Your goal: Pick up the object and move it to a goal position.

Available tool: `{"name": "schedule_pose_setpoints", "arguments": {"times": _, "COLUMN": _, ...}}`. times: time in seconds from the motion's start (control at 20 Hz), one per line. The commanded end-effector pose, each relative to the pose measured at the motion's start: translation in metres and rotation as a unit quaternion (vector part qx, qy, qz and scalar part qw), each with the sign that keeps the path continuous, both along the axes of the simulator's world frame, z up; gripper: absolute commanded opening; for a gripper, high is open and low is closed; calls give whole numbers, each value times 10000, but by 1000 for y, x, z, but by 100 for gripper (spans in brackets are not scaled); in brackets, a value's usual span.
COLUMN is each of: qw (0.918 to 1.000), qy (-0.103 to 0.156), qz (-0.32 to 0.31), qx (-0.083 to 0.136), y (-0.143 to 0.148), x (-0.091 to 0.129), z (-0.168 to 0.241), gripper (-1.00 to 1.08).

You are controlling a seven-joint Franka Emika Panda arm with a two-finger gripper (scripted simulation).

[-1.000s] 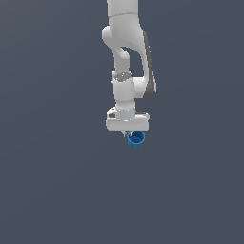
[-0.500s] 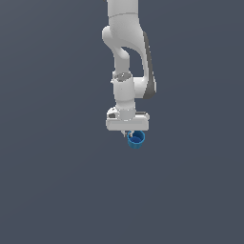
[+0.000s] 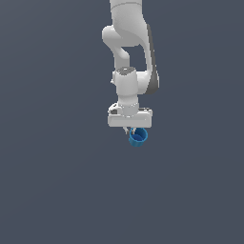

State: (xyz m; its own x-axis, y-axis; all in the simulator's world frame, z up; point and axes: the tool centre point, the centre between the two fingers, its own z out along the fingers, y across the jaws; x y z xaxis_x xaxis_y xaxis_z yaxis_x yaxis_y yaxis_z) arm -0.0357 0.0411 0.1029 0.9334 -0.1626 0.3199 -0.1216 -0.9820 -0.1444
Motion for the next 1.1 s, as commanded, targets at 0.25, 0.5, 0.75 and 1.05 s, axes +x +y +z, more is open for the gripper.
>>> {"name": "schedule_pose_setpoints", "arguments": {"times": 0.25, "qw": 10000, "qy": -20, "qz": -6, "qx": 9, "y": 20, "x": 2, "z": 54, "gripper": -100}}
{"name": "schedule_pose_setpoints", "arguments": {"times": 0.5, "qw": 10000, "qy": -20, "qz": -13, "qx": 4, "y": 37, "x": 4, "z": 101, "gripper": -100}}
{"name": "schedule_pose_setpoints", "arguments": {"times": 0.75, "qw": 10000, "qy": -22, "qz": -21, "qx": -9, "y": 55, "x": 5, "z": 152, "gripper": -100}}
{"name": "schedule_pose_setpoints", "arguments": {"times": 1.05, "qw": 10000, "qy": -24, "qz": -26, "qx": -20, "y": 77, "x": 7, "z": 214, "gripper": -100}}
